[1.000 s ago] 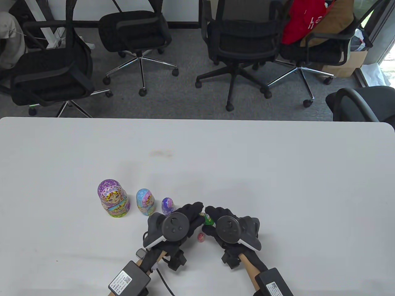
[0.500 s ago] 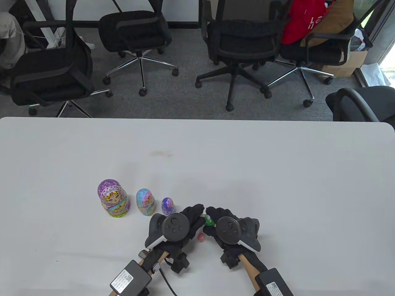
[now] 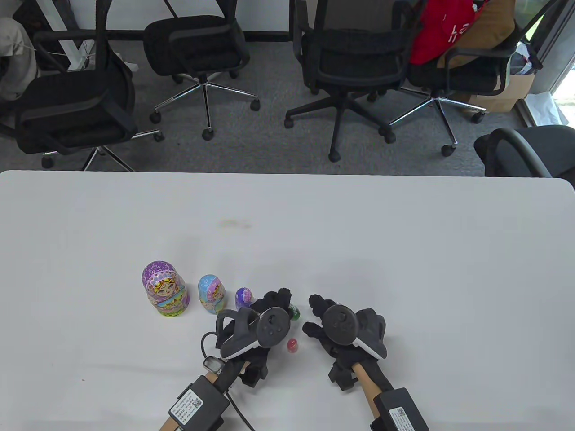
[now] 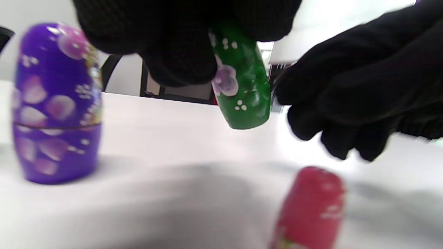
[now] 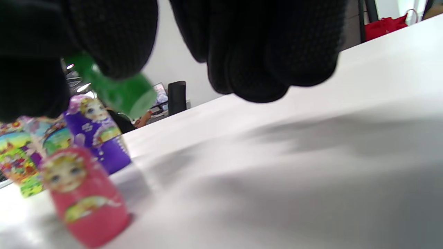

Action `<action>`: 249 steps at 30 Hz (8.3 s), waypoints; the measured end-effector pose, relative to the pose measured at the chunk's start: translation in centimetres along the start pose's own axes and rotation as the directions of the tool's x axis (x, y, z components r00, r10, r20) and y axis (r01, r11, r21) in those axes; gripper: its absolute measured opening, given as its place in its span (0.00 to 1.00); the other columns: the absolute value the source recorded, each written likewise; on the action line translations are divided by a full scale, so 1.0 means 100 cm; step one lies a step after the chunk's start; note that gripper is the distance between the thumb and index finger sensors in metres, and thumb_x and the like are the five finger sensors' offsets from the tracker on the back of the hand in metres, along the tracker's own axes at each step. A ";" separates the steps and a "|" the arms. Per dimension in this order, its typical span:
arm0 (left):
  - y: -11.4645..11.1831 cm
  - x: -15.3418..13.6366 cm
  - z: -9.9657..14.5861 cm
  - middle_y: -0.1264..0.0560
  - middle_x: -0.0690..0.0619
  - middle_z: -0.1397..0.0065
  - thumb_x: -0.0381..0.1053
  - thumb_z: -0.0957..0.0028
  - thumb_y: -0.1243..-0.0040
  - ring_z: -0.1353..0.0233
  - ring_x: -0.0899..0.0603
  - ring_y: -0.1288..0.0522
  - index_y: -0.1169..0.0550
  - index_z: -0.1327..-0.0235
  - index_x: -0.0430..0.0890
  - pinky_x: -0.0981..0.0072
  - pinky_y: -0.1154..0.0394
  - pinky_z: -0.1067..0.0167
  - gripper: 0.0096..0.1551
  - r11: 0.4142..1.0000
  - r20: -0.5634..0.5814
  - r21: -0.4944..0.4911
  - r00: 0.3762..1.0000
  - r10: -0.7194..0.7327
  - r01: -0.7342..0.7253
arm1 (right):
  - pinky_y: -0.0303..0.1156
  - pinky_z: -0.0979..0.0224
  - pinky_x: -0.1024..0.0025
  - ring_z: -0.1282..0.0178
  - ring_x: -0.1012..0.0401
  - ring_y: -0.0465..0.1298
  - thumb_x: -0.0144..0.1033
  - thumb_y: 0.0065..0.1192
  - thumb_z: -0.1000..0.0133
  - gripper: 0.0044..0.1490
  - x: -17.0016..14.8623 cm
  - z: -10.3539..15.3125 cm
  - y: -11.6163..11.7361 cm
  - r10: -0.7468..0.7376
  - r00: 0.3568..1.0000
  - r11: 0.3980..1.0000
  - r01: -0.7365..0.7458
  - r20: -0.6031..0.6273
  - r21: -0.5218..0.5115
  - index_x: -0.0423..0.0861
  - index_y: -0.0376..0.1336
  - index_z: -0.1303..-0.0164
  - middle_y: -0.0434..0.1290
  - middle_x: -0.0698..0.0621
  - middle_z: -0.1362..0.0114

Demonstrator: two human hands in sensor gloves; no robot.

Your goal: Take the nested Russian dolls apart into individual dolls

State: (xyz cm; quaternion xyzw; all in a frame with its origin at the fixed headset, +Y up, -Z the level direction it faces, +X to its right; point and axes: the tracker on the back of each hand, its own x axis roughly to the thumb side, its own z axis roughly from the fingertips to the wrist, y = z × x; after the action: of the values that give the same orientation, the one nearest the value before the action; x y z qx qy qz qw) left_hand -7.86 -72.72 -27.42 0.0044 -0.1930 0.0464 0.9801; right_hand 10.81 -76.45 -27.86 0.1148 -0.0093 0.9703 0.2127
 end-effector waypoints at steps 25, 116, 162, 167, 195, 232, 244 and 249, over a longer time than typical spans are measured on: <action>-0.028 0.006 -0.028 0.21 0.44 0.28 0.50 0.40 0.43 0.49 0.50 0.16 0.24 0.25 0.47 0.68 0.16 0.57 0.29 0.951 -0.081 -0.140 0.954 -0.289 0.276 | 0.78 0.40 0.58 0.42 0.48 0.77 0.47 0.65 0.49 0.43 -0.020 0.000 -0.009 -0.030 0.997 0.999 0.028 -0.072 -0.029 0.39 0.61 0.27 0.74 0.39 0.32; -0.012 -0.010 0.000 0.16 0.43 0.44 0.53 0.40 0.47 0.52 0.48 0.15 0.20 0.36 0.35 0.67 0.15 0.59 0.30 0.850 -0.001 -0.110 0.856 0.517 -0.515 | 0.79 0.42 0.59 0.45 0.52 0.79 0.44 0.68 0.55 0.35 0.022 0.006 0.002 -0.060 0.990 0.998 0.063 0.129 -0.016 0.43 0.68 0.37 0.78 0.46 0.40; -0.060 0.017 0.001 0.16 0.54 0.55 0.59 0.46 0.44 0.61 0.53 0.17 0.20 0.35 0.42 0.68 0.18 0.67 0.33 0.924 0.081 -0.206 0.946 -0.313 0.323 | 0.79 0.42 0.59 0.45 0.51 0.79 0.45 0.68 0.53 0.35 -0.021 0.004 -0.019 -0.225 0.974 0.968 0.226 0.020 -0.108 0.44 0.68 0.36 0.78 0.45 0.40; -0.059 0.017 0.001 0.16 0.54 0.55 0.60 0.46 0.44 0.61 0.53 0.17 0.20 0.34 0.42 0.68 0.18 0.66 0.33 0.924 0.075 -0.208 0.947 -0.311 0.320 | 0.79 0.41 0.59 0.45 0.51 0.79 0.45 0.68 0.53 0.35 -0.020 0.004 -0.019 -0.218 0.976 0.970 0.219 0.023 -0.107 0.44 0.68 0.36 0.78 0.45 0.40; 0.001 0.002 0.008 0.19 0.42 0.33 0.56 0.42 0.45 0.43 0.44 0.16 0.26 0.25 0.39 0.61 0.16 0.51 0.36 0.911 0.076 0.021 0.909 0.410 -0.413 | 0.79 0.41 0.60 0.45 0.52 0.79 0.46 0.69 0.53 0.35 0.014 0.006 -0.005 -0.202 0.971 0.977 0.209 0.128 -0.049 0.44 0.68 0.36 0.78 0.46 0.40; -0.031 0.047 0.015 0.12 0.54 0.45 0.54 0.49 0.35 0.67 0.59 0.18 0.15 0.43 0.52 0.77 0.20 0.74 0.22 0.983 0.263 0.019 0.948 -0.180 0.181 | 0.79 0.42 0.59 0.46 0.52 0.80 0.45 0.69 0.54 0.35 -0.032 0.004 -0.018 -0.172 0.984 0.978 0.166 -0.035 -0.129 0.44 0.69 0.37 0.79 0.46 0.41; -0.045 0.052 0.015 0.12 0.55 0.45 0.54 0.49 0.35 0.66 0.59 0.18 0.15 0.42 0.53 0.77 0.20 0.74 0.22 0.965 0.290 -0.034 0.927 -0.238 0.259 | 0.79 0.42 0.59 0.46 0.52 0.79 0.46 0.69 0.54 0.35 -0.033 0.004 -0.018 -0.173 0.984 0.977 0.167 -0.034 -0.134 0.45 0.68 0.37 0.79 0.46 0.41; -0.053 0.053 0.015 0.12 0.55 0.44 0.55 0.49 0.35 0.66 0.59 0.18 0.15 0.42 0.53 0.77 0.20 0.73 0.23 0.956 0.298 -0.065 0.920 -0.256 0.287 | 0.79 0.42 0.59 0.46 0.52 0.79 0.46 0.69 0.54 0.35 -0.032 0.004 -0.018 -0.171 0.985 0.977 0.165 -0.034 -0.133 0.45 0.68 0.37 0.79 0.46 0.41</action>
State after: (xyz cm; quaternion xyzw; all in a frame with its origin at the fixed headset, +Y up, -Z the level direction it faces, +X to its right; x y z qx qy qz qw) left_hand -3.09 -77.52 -24.03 -0.0149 -0.3323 -0.1018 0.9375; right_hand 14.51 -76.15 -28.26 0.0794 -0.0576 0.9485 0.3011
